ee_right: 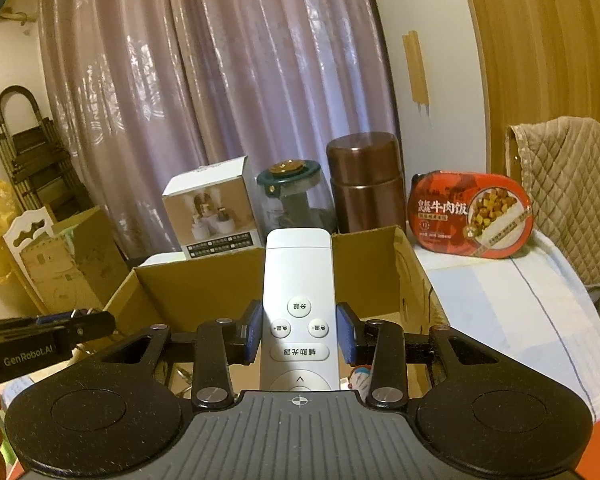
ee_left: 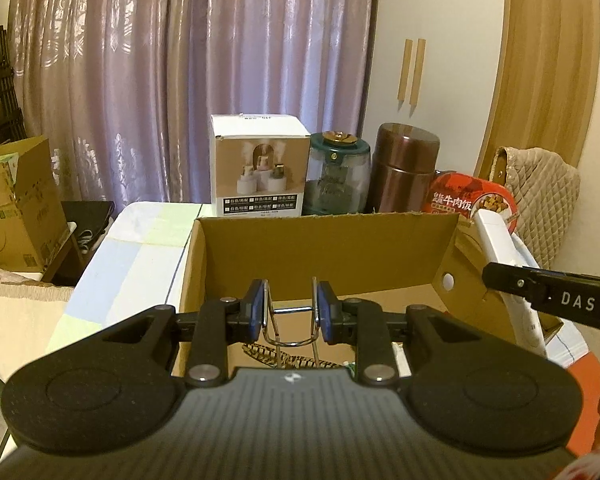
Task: Organize rigid objects
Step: 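Carry the wire rack with the left gripper while the right gripper carries the remote to the box, then lower the rack into the box and open the left gripper while the right gripper releases the remote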
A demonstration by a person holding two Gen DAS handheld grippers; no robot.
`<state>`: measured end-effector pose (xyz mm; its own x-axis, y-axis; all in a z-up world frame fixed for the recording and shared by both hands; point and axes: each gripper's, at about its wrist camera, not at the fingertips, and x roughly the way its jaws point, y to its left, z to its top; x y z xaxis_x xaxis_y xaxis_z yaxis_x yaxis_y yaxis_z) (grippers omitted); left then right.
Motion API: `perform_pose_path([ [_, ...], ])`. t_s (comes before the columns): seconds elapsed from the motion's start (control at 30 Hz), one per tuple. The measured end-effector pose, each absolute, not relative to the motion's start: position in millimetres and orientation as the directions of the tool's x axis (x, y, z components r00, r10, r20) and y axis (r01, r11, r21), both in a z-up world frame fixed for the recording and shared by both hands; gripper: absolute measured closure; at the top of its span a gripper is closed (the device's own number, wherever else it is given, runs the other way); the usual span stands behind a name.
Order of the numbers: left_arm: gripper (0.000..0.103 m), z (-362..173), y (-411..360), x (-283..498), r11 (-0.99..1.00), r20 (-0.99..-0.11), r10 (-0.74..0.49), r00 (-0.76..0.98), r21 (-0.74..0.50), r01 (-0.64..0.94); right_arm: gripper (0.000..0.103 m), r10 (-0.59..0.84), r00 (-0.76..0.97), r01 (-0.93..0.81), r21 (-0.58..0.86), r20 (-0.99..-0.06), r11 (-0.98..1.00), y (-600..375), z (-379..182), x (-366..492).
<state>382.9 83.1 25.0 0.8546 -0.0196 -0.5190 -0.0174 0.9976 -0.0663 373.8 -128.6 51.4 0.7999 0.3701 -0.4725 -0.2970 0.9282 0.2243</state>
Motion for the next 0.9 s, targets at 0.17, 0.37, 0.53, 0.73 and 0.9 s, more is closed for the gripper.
perform_pose_path([
  [0.17, 0.08, 21, 86, 385, 0.997, -0.526, -0.011, 0.851, -0.068, -0.03, 0.068, 0.374, 0.795, -0.3, 0.227, -0.478, 0.927, -128, 50, 373],
  [0.37, 0.08, 18, 93, 385, 0.995, -0.521, -0.022, 0.853, -0.098, -0.034, 0.068, 0.378, 0.791, -0.301, 0.232, -0.481, 0.925, -127, 49, 373],
  [0.53, 0.08, 14, 98, 386, 0.993, -0.53, -0.017, 0.848, -0.111, -0.049, 0.068, 0.381, 0.784, -0.299, 0.241, -0.489, 0.923, -125, 45, 373],
  [0.73, 0.078, 14, 96, 386, 0.993, -0.531, -0.007, 0.847, -0.1, -0.054, 0.068, 0.395, 0.777, -0.304, 0.257, -0.49, 0.917, -124, 46, 372],
  [0.9, 0.078, 15, 97, 386, 0.993, -0.53, -0.01, 0.848, -0.106, -0.055, 0.068, 0.395, 0.779, -0.3, 0.264, -0.487, 0.917, -124, 47, 372],
])
